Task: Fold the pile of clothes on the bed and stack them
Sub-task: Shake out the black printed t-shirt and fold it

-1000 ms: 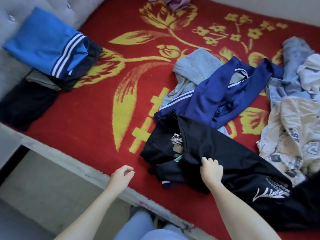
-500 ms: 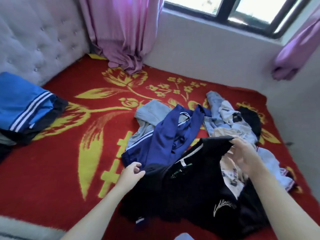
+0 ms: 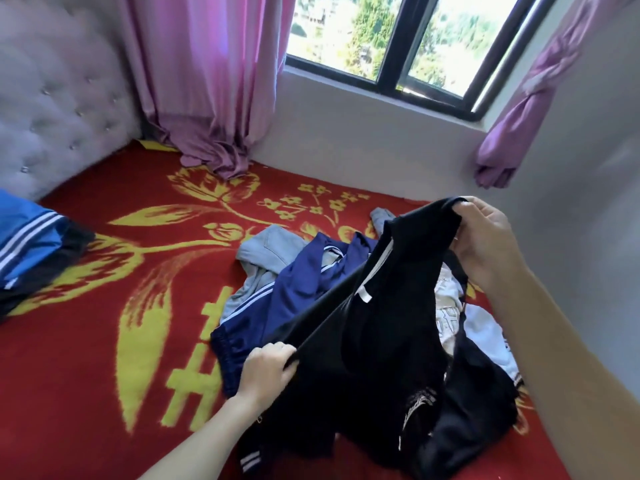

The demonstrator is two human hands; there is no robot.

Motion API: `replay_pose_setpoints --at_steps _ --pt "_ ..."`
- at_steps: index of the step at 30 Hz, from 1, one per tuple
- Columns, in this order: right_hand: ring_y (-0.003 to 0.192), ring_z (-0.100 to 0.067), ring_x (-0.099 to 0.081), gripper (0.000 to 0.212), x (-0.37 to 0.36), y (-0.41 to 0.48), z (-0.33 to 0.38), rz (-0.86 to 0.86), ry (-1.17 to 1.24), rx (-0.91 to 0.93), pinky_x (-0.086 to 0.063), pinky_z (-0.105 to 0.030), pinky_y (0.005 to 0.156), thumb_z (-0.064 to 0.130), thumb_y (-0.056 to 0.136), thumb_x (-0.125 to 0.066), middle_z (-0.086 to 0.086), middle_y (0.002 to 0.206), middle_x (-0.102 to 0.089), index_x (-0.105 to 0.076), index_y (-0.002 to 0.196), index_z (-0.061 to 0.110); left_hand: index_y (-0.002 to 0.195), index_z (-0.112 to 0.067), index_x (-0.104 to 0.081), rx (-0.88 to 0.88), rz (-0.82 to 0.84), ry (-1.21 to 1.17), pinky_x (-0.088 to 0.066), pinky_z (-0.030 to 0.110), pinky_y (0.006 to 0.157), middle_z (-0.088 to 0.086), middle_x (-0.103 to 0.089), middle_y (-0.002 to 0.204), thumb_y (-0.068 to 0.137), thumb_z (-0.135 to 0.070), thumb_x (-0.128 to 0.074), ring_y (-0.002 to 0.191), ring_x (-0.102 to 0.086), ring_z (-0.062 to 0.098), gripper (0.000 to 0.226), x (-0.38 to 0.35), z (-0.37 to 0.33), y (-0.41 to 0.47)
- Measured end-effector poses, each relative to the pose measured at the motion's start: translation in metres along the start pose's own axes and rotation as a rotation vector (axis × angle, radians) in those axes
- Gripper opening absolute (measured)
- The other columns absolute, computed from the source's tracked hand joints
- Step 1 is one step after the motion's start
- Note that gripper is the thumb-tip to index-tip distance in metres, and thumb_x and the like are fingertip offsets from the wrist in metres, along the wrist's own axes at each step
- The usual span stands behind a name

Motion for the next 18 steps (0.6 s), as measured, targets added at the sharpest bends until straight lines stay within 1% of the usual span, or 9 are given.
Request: replay_pose_setpoints --at_steps 1,2,4,7,9,12,14,16,18 --pt "0.052 -0.006 -0.051 0.029 0.0 0.0 0.002 -0.001 0.003 0.01 -0.045 -0.016 0.051 -0.001 0.092 -0.041 0.008 0.053 -0.057 -0.057 0.072 0.013 0.074 -0.021 -0.068 0.087 -0.059 -0.112 -0.045 0.019 0.053 -0.012 -0.064 0.067 0.075 -0.029 -0.068 0.061 -0.063 0.008 0.008 0.007 0.0 0.003" --pt "0.052 -0.006 -0.05 0.029 0.001 0.001 0.004 -0.011 0.009 0.017 -0.044 -0.016 0.05 0.0 0.092 -0.041 0.008 0.053 -0.056 -0.057 0.071 0.013 0.074 -0.02 -0.067 0.205 -0.108 -0.223 -0.044 0.023 0.058 -0.012 -0.065 0.067 0.082 -0.02 -0.066 0.065 -0.061 0.004 0.008 0.015 0.002 0.006" --pt "0.049 -0.006 -0.048 0.029 0.009 0.005 0.007 -0.058 0.031 0.016 -0.041 -0.017 0.046 0.002 0.092 -0.042 0.009 0.05 -0.053 -0.054 0.069 0.015 0.071 -0.022 -0.064 0.389 -0.163 -0.477 -0.041 0.015 0.063 -0.017 -0.065 0.063 0.084 -0.008 -0.066 0.067 -0.059 -0.005 0.02 0.038 0.01 0.007" --pt "0.039 -0.002 -0.044 0.028 0.024 0.01 0.008 -0.158 0.052 0.017 -0.034 -0.013 0.039 0.005 0.092 -0.044 0.012 0.041 -0.047 -0.048 0.066 0.016 0.071 -0.016 -0.067 0.51 -0.425 -0.647 -0.039 0.005 0.058 -0.012 -0.067 0.064 0.081 -0.003 -0.068 0.062 -0.057 -0.005 0.017 0.095 0.018 0.005" --pt "0.035 0.0 -0.042 0.025 0.029 0.012 0.006 -0.189 0.029 0.03 -0.032 -0.012 0.036 0.007 0.092 -0.046 0.013 0.039 -0.047 -0.049 0.069 0.016 0.079 -0.01 -0.067 0.508 -0.566 -0.685 -0.039 0.002 0.054 -0.019 -0.063 0.052 0.082 -0.003 -0.066 0.056 -0.057 -0.008 0.008 0.135 0.014 0.007" --pt "0.035 0.001 -0.041 0.025 0.027 0.016 0.004 -0.197 0.03 0.051 -0.031 -0.011 0.036 0.01 0.093 -0.046 0.014 0.039 -0.046 -0.048 0.069 0.018 0.088 -0.005 -0.067 0.474 -0.684 -0.713 -0.037 0.002 0.046 -0.023 -0.055 0.041 0.086 -0.005 -0.062 0.041 -0.05 -0.01 0.005 0.185 0.005 0.015" --pt "0.038 0.001 -0.043 0.025 0.024 0.02 0.004 -0.192 0.05 0.088 -0.034 -0.013 0.038 0.011 0.093 -0.048 0.015 0.041 -0.049 -0.05 0.069 0.018 0.09 -0.005 -0.066 0.457 -0.803 -0.735 -0.038 0.002 0.05 -0.025 -0.056 0.044 0.089 -0.006 -0.059 0.044 -0.05 -0.012 0.007 0.215 0.002 0.021" --pt "0.042 0.0 -0.045 0.023 0.02 0.024 0.008 -0.183 0.047 0.135 -0.037 -0.015 0.042 0.013 0.092 -0.051 0.015 0.043 -0.051 -0.054 0.07 0.019 0.088 -0.011 -0.066 0.439 -0.921 -0.714 -0.04 0.002 0.057 -0.029 -0.057 0.047 0.09 -0.01 -0.058 0.049 -0.05 -0.014 0.008 0.246 -0.003 0.027" --pt "0.049 -0.005 -0.047 0.021 0.015 0.027 0.014 -0.176 0.022 0.172 -0.038 -0.021 0.049 0.017 0.09 -0.054 0.014 0.046 -0.053 -0.058 0.069 0.019 0.098 -0.014 -0.065 0.395 -1.019 -0.688 -0.042 0.007 0.066 -0.031 -0.058 0.05 0.089 -0.014 -0.059 0.052 -0.051 -0.015 0.011 0.278 -0.012 0.027"
Point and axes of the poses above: each hand's wrist, its own y-axis towards the middle knuckle, its own x-axis out of the back of the hand, z = x × y, the point moved 2 cm from there along y, towards the middle knuckle
